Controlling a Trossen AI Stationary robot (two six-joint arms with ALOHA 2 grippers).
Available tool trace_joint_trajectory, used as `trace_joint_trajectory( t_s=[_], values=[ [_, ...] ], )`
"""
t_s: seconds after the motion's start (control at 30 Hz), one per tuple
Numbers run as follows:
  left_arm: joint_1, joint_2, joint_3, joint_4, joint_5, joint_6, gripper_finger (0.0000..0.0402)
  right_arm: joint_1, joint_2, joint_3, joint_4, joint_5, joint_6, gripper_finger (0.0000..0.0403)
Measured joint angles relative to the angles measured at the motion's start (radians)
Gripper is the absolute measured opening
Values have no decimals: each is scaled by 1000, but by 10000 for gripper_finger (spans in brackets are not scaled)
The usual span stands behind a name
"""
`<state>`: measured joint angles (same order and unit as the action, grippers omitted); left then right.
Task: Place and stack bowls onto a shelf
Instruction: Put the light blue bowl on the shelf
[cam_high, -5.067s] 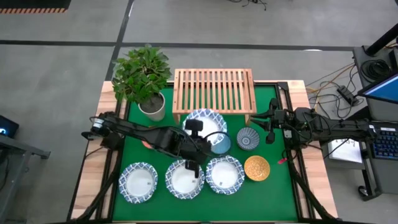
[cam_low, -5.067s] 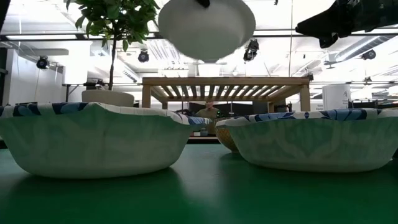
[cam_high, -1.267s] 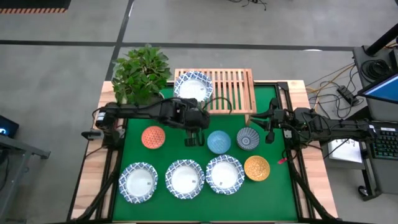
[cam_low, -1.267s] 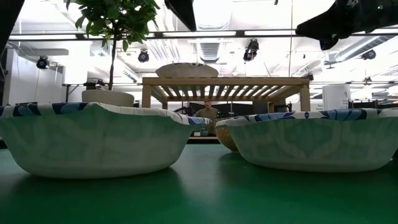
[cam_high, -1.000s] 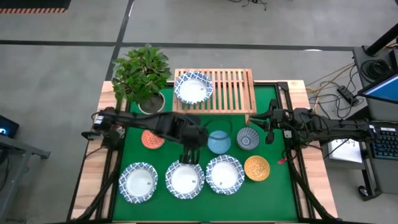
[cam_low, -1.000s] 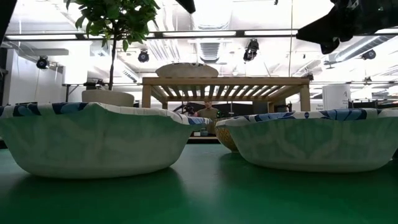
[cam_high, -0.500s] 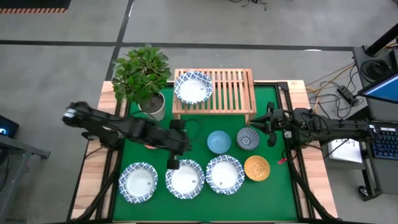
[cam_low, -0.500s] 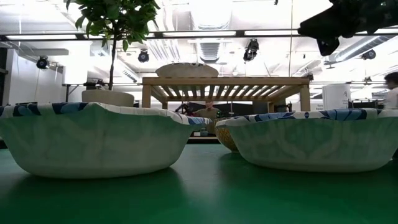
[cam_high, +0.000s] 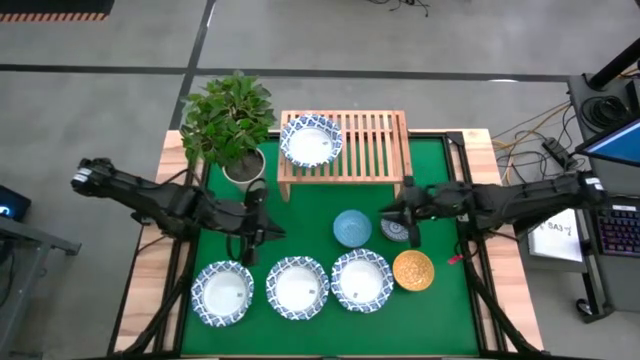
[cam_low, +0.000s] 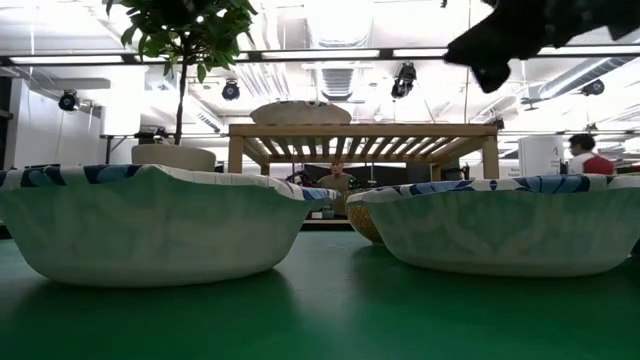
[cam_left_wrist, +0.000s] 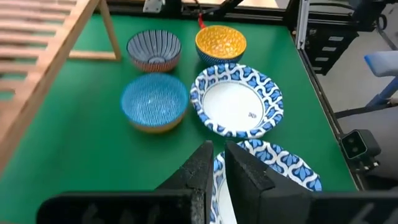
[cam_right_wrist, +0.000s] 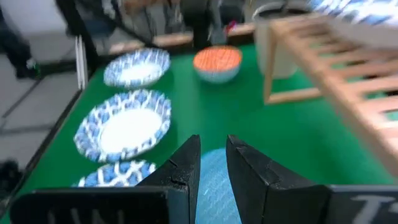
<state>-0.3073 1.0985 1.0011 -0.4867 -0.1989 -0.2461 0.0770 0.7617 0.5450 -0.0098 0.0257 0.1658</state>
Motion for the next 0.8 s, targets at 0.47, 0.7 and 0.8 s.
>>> trace_joint_trajectory(
  t_s=[0.47,0.7,0.8],
  values=[
    [0,47,-23,6,-2,35,22,126,309,342,-296,1,130,68],
    [-9,104,-23,5,-2,23,22,160,463,541,-526,3,234,68],
    [-29,115,-23,6,-10,19,22,177,542,632,-637,3,266,68]
  ],
)
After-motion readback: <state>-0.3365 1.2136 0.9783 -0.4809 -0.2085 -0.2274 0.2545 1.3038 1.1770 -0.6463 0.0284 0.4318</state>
